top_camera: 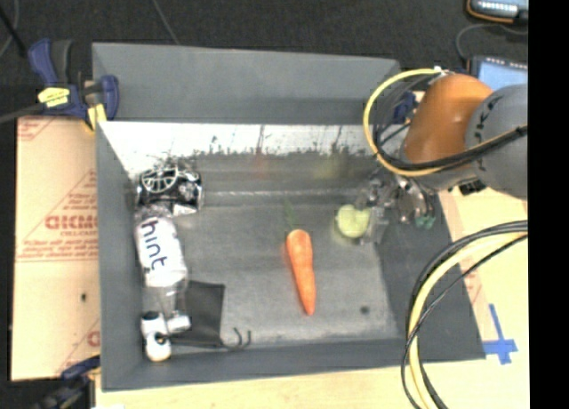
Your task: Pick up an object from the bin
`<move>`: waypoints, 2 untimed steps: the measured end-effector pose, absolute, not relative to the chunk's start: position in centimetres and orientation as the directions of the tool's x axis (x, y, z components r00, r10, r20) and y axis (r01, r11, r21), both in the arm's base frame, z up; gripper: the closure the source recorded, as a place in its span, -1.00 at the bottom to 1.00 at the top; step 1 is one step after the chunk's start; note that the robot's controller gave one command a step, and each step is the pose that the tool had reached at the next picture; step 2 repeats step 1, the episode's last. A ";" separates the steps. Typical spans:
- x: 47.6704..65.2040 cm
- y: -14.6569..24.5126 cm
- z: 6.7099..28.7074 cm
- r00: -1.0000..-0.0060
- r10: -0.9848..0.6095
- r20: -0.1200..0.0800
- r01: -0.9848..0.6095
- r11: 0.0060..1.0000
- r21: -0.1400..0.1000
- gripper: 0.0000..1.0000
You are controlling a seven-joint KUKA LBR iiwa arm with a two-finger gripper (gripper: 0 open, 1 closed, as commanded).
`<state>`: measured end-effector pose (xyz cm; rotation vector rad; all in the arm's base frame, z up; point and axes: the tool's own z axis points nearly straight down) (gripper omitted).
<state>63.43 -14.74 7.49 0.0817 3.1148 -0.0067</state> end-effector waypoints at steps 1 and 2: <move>63.9 -15.1 22.7 -0.997 0.069 -0.036 0.069 0.998 -0.004 1.00; 63.9 -15.1 22.7 -0.997 0.069 -0.036 0.069 0.998 -0.004 1.00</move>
Offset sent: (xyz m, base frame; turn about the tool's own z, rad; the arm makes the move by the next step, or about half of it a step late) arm 0.0000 0.0000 0.0000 0.0000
